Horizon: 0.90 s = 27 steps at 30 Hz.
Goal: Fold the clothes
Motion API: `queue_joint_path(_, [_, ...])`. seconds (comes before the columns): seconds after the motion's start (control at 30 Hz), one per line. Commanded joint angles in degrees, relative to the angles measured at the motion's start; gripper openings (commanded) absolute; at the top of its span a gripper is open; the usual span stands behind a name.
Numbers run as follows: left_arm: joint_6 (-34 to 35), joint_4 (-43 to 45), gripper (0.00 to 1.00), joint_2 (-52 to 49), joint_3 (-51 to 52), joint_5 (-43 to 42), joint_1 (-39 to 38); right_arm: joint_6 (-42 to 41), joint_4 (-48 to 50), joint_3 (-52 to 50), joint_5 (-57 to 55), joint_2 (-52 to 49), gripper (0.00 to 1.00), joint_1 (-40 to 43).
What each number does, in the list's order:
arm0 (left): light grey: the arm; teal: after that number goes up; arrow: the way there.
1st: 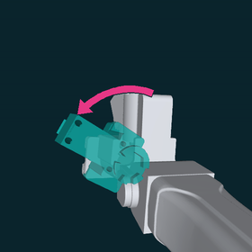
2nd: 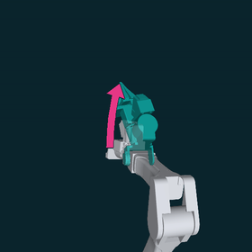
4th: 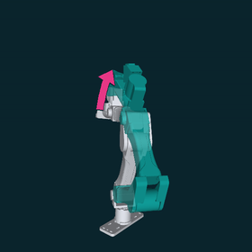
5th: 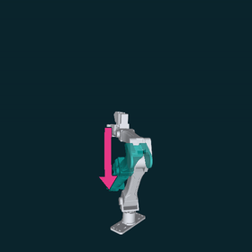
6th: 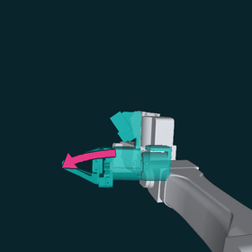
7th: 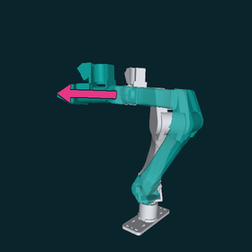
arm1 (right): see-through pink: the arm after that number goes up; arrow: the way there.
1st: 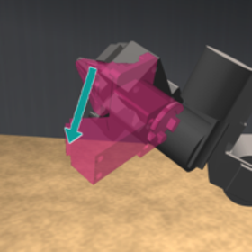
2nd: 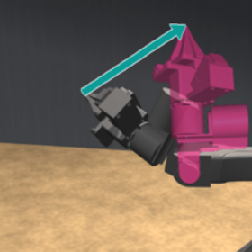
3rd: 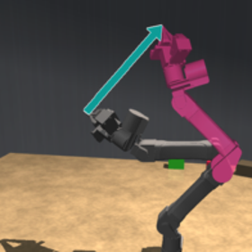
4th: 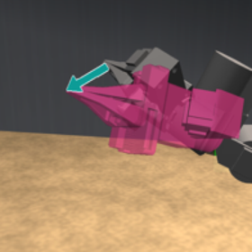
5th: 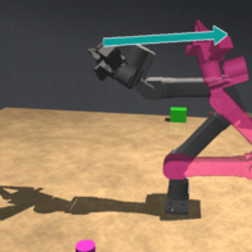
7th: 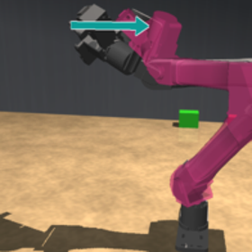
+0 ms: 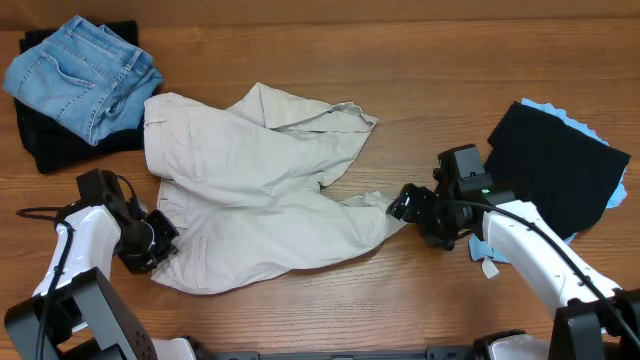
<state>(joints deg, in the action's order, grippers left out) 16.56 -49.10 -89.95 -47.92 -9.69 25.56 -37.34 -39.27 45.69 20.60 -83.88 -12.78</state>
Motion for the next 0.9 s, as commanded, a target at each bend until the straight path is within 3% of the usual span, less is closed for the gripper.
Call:
queue_joint_path(0.0, [-0.46,0.07,0.04,-0.37,0.57,-0.42,0.28,0.44,4.66,-0.7,0.57,-2.1,0.89,0.0])
queue_joint_path(0.4, [-1.38,0.11,0.04,-0.37,0.57,-0.42,0.31,7.58,10.75,-0.7,0.55,-6.82,0.94,0.0])
queue_joint_path(0.57, [-1.4,0.5,0.04,-0.35,0.39,-0.72,0.28,9.4,11.15,-0.7,7.78,-6.82,0.82,0.0])
queue_joint_path(0.7, [-1.62,0.42,0.04,-0.35,0.39,-0.7,0.31,9.27,11.69,-0.7,9.09,-6.8,0.5,0.0])
queue_joint_path(0.8, [-1.6,-0.48,0.04,-0.33,-0.42,-0.9,0.31,8.59,11.63,-0.63,9.07,-6.8,0.05,0.0])
queue_joint_path(0.87, [-1.6,-2.54,0.04,-0.31,-2.49,-1.68,0.28,7.08,11.63,-0.42,9.07,-6.58,0.04,0.02])
